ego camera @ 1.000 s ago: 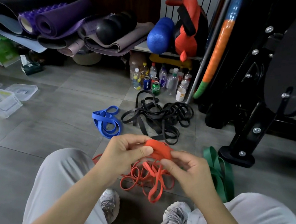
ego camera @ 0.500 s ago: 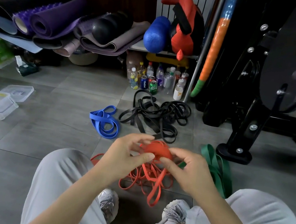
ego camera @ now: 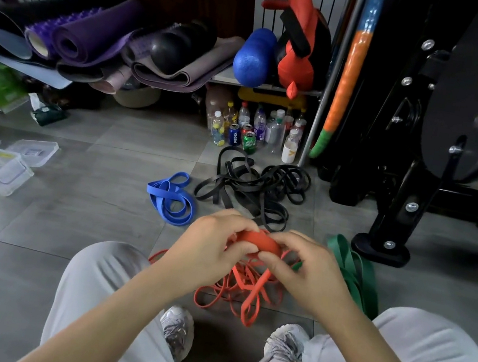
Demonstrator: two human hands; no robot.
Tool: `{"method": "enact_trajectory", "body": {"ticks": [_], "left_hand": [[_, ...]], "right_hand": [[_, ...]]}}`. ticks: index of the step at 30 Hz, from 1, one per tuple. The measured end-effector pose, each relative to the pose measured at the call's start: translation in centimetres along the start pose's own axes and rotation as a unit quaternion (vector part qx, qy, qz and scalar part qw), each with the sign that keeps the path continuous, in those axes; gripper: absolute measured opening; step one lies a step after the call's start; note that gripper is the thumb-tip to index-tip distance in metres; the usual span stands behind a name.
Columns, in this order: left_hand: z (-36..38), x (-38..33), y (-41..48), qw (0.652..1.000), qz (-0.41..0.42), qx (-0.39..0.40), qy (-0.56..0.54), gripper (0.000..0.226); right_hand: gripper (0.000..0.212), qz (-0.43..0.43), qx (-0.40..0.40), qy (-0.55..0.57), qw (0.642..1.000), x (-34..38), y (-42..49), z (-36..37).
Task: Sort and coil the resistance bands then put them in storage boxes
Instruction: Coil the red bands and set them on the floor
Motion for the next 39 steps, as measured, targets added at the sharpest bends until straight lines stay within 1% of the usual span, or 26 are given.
{"method": "enact_trajectory", "body": {"ticks": [2, 4, 7, 10, 12, 14, 16, 17, 18, 19, 20, 21, 22, 23, 24, 25, 26, 28, 31, 34, 37, 39], "left_hand": [[-0.7, 0.9, -0.1, 0.996, -0.027, -0.043, -0.068, 0.023], [-1.1, 1.5, -0.3, 0.99, -0.047, -0.077, -0.111, 0.032], [-1.4, 2.1, -0.7, 0.981, -0.062, -0.112, -0.147, 0.032], [-1.2, 2.5, -1.0, 0.963, -0.061, -0.132, -0.225, 0.025], [-0.9, 2.8, -1.1, 0.945, -0.061, -0.139, -0.289, 0.015], [-0.2, 3.3, -1.4, 0.911, -0.075, -0.147, -0.379, 0.012], [0.9, 3.8, -1.6, 0.876, -0.098, -0.142, -0.45, 0.013], [1.3, 3.9, -1.7, 0.872, -0.109, -0.133, -0.458, 0.014], [1.6, 4.0, -1.7, 0.879, -0.12, -0.121, -0.445, 0.015], [1.5, 3.9, -1.6, 0.899, -0.127, -0.105, -0.406, 0.016], [1.3, 3.7, -1.5, 0.929, -0.127, -0.089, -0.335, 0.02], [0.9, 3.3, -1.3, 0.961, -0.115, -0.071, -0.24, 0.027], [0.6, 2.5, -1.1, 0.985, -0.088, -0.05, -0.137, 0.034], [0.5, 1.2, -0.9, 0.998, -0.046, -0.026, -0.042, 0.036], [0.7, 0.0, -0.6, 0.999, -0.005, 0.0, 0.031, 0.035], [0.8, -0.8, -0.4, 0.996, 0.019, 0.022, 0.084, 0.03], [0.8, -1.3, -0.2, 0.992, 0.026, 0.034, 0.118, 0.025], [0.2, -1.5, 0.3, 0.989, 0.019, 0.04, 0.139, 0.02], [-0.2, -1.8, 0.6, 0.99, 0.034, 0.044, 0.131, 0.017], [-0.9, -1.8, 0.5, 0.994, 0.038, 0.013, 0.103, 0.014], [-2.7, -1.0, 0.2, 0.998, 0.003, -0.054, 0.031, 0.013], [-3.3, -0.4, 0.0, 0.995, -0.025, -0.082, -0.047, 0.025]], "right_hand": [[0.018, 0.05, -0.012, 0.058, 0.997, -1.2, -0.1, 0.1], [0.015, 0.076, -0.037, 0.091, 0.992, -2.0, -0.1, 0.0], [0.012, 0.067, -0.057, 0.089, 0.992, -1.7, 0.0, -0.5], [0.013, 0.043, -0.064, 0.113, 0.991, -0.8, 0.3, -1.0], [0.015, 0.064, -0.046, 0.183, 0.98, -0.7, 0.3, -0.6], [0.018, 0.095, -0.025, 0.244, 0.965, -0.9, 0.1, 0.2], [0.018, 0.107, -0.029, 0.246, 0.963, -1.0, -0.3, 0.5], [0.017, 0.108, -0.038, 0.229, 0.967, -1.1, -0.4, 0.4], [0.018, 0.108, -0.046, 0.201, 0.972, -1.2, -0.5, 0.3], [0.018, 0.106, -0.047, 0.167, 0.979, -1.4, -0.6, 0.1], [0.016, 0.098, -0.041, 0.122, 0.987, -1.4, -0.5, 0.0], [0.013, 0.079, -0.031, 0.067, 0.994, -1.1, -0.4, -0.1], [0.012, 0.05, -0.026, 0.005, 0.998, -0.6, -0.2, -0.3], [0.013, 0.012, -0.026, -0.054, 0.998, 0.2, 0.0, -0.4], [0.014, -0.022, -0.028, -0.101, 0.994, 1.1, 0.1, -0.4], [0.013, -0.044, -0.032, -0.129, 0.99, 1.8, 0.2, -0.4], [0.013, -0.052, -0.035, -0.139, 0.988, 2.2, 0.3, -0.5], [0.014, -0.048, -0.043, -0.132, 0.989, 2.4, 0.5, -0.7], [0.019, -0.031, -0.053, -0.083, 0.995, 2.0, 0.6, -1.1], [0.019, 0.012, -0.048, -0.033, 0.998, 0.7, 0.7, -1.1], [0.013, 0.065, -0.029, 0.024, 0.997, -0.7, 0.6, -0.4], [0.011, 0.067, -0.043, 0.063, 0.995, -0.7, 0.8, -0.6]]}}
Point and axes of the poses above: each hand's wrist, its own y-axis towards the middle knuckle, its own z-axis out of the palm, x = y × z, the point moved 10 cm from there along y, towards the middle knuckle, and after that the axes turned 12 degrees about -y, right-handed, at the moved point
